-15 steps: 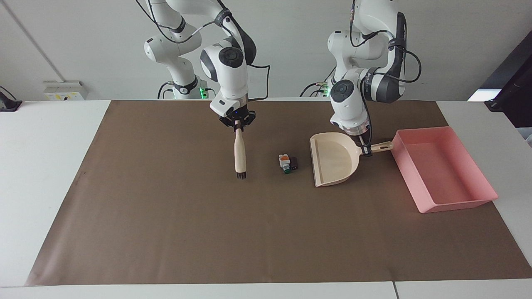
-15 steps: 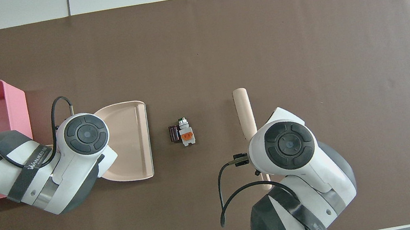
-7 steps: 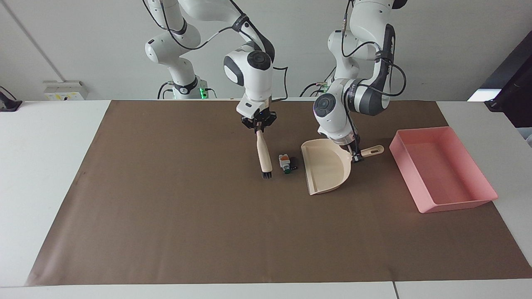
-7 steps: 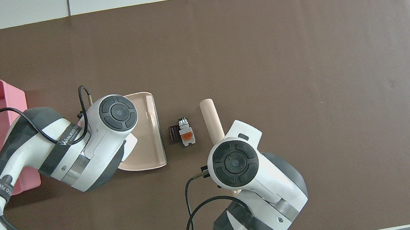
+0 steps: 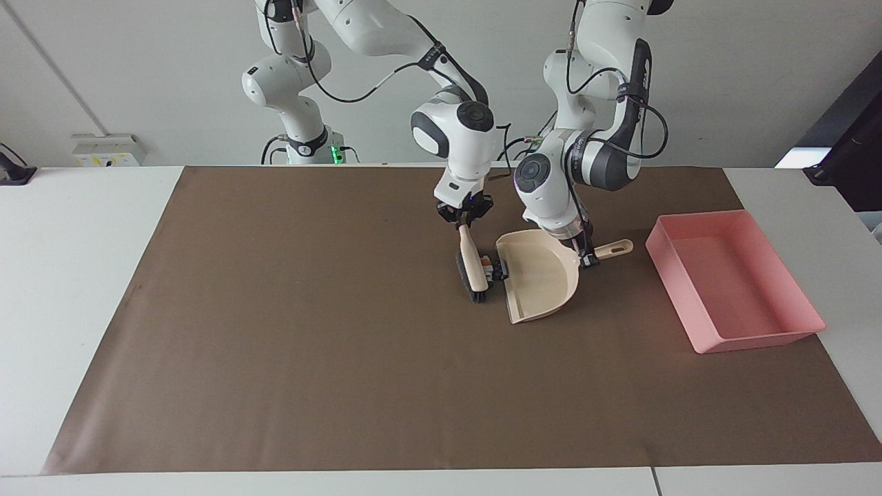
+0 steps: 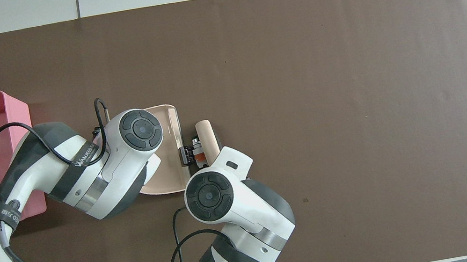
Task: Clean e-waste and dump in bin
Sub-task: 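Sweep the electronic scraps into the dustpan with the right gripper's brush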
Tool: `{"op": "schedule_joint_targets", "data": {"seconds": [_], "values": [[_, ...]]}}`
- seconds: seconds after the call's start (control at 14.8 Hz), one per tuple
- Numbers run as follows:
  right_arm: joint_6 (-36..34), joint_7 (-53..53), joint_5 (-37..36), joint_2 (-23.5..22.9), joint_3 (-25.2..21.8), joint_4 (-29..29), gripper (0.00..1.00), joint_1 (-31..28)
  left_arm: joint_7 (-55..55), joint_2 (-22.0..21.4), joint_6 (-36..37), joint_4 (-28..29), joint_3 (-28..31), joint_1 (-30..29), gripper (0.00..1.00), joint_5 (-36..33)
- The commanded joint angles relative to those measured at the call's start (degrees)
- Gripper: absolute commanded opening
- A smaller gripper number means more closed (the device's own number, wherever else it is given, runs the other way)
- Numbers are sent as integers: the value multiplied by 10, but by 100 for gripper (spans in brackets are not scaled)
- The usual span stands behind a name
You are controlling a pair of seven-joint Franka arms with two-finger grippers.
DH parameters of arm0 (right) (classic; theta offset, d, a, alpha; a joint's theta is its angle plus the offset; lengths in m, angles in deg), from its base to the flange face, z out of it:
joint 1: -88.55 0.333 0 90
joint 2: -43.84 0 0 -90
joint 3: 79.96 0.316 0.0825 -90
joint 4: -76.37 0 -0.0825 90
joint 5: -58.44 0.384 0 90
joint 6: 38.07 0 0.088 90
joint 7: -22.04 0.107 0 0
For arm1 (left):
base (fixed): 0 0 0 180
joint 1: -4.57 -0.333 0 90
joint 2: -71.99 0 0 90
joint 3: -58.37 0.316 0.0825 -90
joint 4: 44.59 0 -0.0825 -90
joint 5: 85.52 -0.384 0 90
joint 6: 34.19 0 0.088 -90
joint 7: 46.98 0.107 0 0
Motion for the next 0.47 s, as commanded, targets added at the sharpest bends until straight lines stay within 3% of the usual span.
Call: {"op": "schedule_joint_targets", "data": {"seconds": [0.0,0.2,0.41], "values": [[30,6,30,-27,22,-23,0,-2,-8,3,4,10,4,18,0,7],[84,-17,121,-40,28,-42,0,1,-8,-1,-19,25,4,18,0,8],[86,-66,201,-47,31,-78,0,1,-6,-2,-41,34,3,12,0,8]]}}
